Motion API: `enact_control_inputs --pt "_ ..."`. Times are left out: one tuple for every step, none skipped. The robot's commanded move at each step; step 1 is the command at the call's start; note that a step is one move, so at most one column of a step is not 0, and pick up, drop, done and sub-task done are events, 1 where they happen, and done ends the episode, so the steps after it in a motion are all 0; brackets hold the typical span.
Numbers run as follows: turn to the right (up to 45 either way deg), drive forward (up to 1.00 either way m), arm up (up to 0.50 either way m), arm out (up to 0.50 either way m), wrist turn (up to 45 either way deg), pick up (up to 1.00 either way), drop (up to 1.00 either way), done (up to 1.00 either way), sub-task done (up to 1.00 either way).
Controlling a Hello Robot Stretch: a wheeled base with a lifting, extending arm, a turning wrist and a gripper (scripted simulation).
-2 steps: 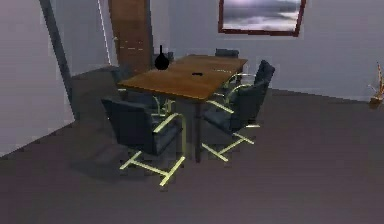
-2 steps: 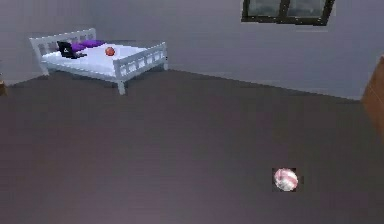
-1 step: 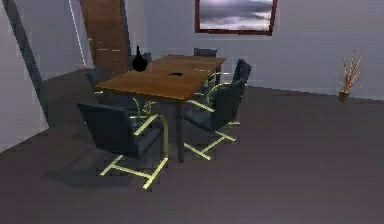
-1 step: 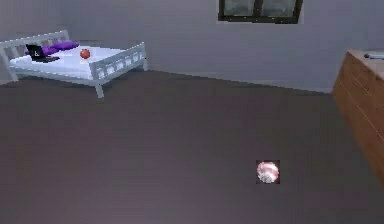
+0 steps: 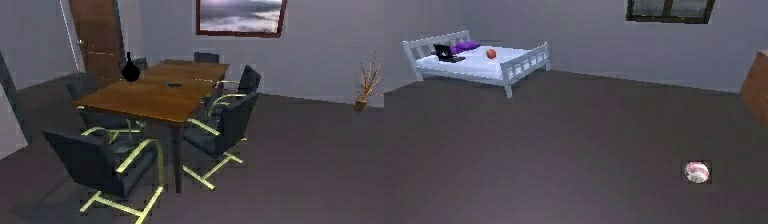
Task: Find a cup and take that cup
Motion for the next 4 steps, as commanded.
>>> enact_control_inputs --pt "-45.0 0.0 0.0 0.0 0.0 0.0 0.0 0.0 0.0" --pt "-6.0 0.0 0.0 0.0 0.0 0.0 0.0 0.0 0.0" --pt "0.0 1.0 0.0 0.0 0.0 0.0 0.0 0.0 0.0" --pt "-9.0 0.0 0.0 0.0 0.0 0.0 0.0 0.0 0.0"
